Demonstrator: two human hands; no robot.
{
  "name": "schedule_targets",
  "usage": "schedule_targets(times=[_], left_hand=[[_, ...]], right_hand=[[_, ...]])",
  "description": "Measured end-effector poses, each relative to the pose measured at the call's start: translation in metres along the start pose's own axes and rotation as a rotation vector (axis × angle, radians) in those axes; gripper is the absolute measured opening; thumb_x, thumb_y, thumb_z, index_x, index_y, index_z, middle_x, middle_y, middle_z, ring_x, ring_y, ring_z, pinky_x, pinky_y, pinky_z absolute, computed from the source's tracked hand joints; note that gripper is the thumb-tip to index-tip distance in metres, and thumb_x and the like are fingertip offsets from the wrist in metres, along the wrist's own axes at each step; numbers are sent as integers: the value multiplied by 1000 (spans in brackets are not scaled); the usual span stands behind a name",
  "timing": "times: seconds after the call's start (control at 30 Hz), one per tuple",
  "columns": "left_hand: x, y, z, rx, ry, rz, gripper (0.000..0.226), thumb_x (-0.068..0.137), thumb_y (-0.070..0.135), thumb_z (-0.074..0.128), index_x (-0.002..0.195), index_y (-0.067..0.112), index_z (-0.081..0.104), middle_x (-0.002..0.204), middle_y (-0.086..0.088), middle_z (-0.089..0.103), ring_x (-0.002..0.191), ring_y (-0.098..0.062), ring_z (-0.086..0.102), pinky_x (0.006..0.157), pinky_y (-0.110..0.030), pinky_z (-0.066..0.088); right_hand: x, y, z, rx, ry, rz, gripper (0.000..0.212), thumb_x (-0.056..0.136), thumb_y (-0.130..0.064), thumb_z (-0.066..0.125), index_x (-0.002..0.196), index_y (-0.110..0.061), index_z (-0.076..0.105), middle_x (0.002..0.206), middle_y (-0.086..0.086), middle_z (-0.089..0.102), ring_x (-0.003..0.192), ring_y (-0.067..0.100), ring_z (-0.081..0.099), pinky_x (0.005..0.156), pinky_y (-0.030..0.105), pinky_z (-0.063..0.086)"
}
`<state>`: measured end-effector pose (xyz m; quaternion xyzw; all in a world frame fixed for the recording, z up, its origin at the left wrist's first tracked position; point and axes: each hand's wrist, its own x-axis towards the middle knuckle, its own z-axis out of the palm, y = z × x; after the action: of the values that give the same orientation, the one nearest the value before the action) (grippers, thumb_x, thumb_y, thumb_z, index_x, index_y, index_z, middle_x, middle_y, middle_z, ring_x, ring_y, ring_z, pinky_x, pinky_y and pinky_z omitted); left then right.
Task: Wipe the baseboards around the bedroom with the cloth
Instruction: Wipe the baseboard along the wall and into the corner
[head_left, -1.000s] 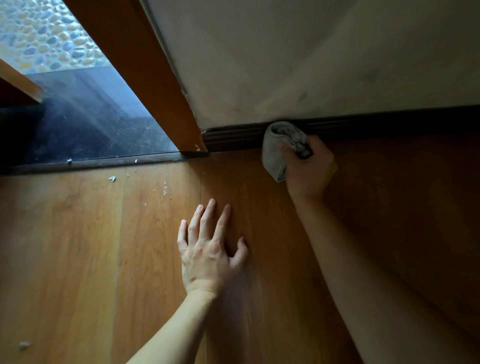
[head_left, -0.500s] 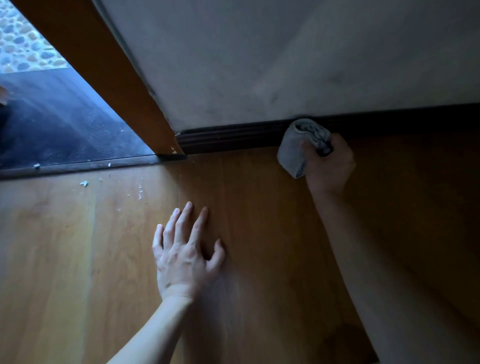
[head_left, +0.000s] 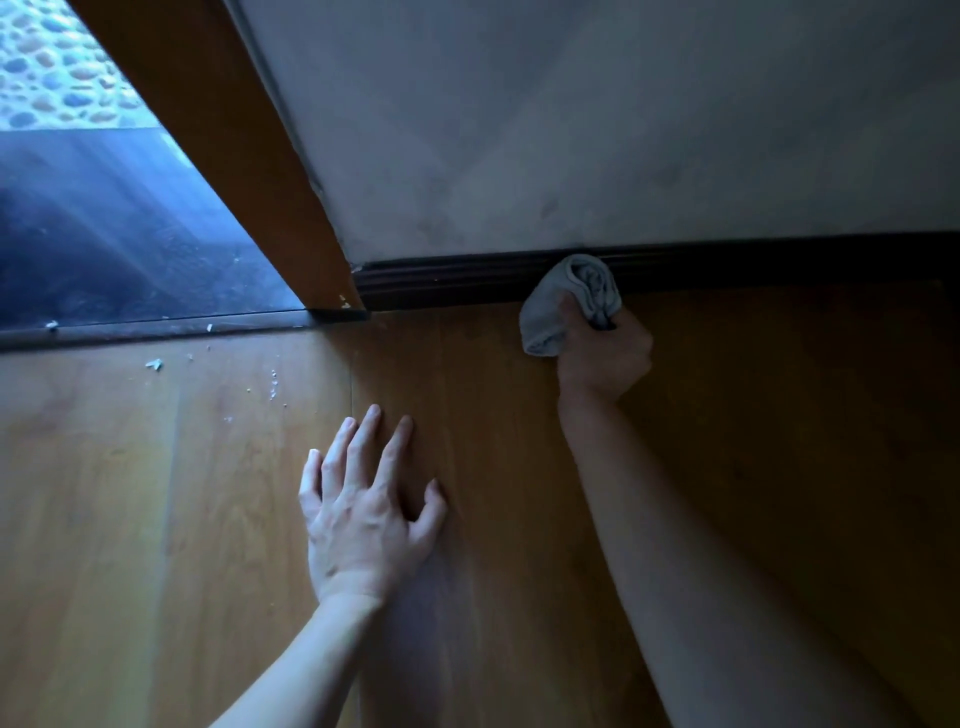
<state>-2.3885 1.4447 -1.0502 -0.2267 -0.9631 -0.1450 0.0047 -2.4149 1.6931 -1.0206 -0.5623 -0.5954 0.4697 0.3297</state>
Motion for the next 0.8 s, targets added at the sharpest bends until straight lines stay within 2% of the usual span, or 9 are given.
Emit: schedule_targets(times=[0.13, 0.3, 0.4, 0.5, 0.6, 0.63, 0.7, 0.8], left_hand=[[0, -1, -1, -12, -7, -1, 68, 83, 55, 51, 146, 31, 54, 159, -1, 40, 150, -23, 29, 123, -51, 17], [0, -2, 0, -24, -12, 2, 68, 83, 55, 51, 146, 31, 53, 159, 0, 41, 150, -23, 30, 122, -51, 18], [0, -4, 0, -29, -13, 4, 68, 83, 55, 51, 146, 31, 53, 159, 0, 41, 150, -23, 31, 122, -52, 19], [0, -4, 0, -24, -24, 6, 68, 84, 56, 50, 147, 31, 53, 160, 0, 40, 150, -23, 31, 122, -53, 20], [-1, -5, 0, -37, -23, 10, 68, 82, 56, 51, 146, 31, 54, 160, 0, 39, 151, -23, 31, 122, -52, 19], [0, -6, 1, -40, -24, 9, 68, 82, 55, 52, 146, 31, 54, 160, 0, 39, 151, -22, 30, 122, -52, 19], [0, -6, 2, -39, -29, 12, 69, 81, 56, 55, 146, 32, 53, 161, 0, 39, 151, -22, 30, 122, -52, 19], [1, -7, 2, -51, -40, 8, 69, 82, 57, 54, 146, 33, 53, 161, 1, 38, 151, -21, 29, 122, -53, 18]], right_hand=[[-17, 0, 12, 16, -36, 54, 40, 75, -36, 88, 107, -15, 76, 99, -2, 74, 89, 11, 69, 73, 22, 58], [-40, -3, 31, 100, -17, 95, 39, 75, -28, 88, 109, -14, 76, 98, -5, 72, 91, 10, 70, 81, 30, 61], [-67, -4, 51, 67, -43, 72, 39, 74, -31, 88, 107, -14, 77, 102, -1, 75, 91, 10, 70, 82, 30, 61], [-80, -4, 62, 78, -46, 72, 41, 75, -33, 88, 110, -13, 77, 105, 0, 75, 93, 9, 69, 77, 19, 56], [-87, -5, 67, 113, -30, 76, 42, 77, -29, 87, 113, -10, 75, 106, -1, 74, 94, 9, 69, 66, 3, 49], [-91, -5, 71, 108, -33, 68, 43, 77, -29, 86, 114, -10, 75, 107, -1, 74, 95, 9, 68, 66, 2, 48], [-102, -6, 77, 103, -60, 49, 45, 77, -30, 86, 115, -10, 75, 109, 2, 75, 97, 8, 67, 71, 5, 50], [-108, -8, 78, 73, -104, 15, 46, 77, -34, 85, 116, -11, 74, 112, 2, 74, 102, 9, 67, 83, 19, 56]])
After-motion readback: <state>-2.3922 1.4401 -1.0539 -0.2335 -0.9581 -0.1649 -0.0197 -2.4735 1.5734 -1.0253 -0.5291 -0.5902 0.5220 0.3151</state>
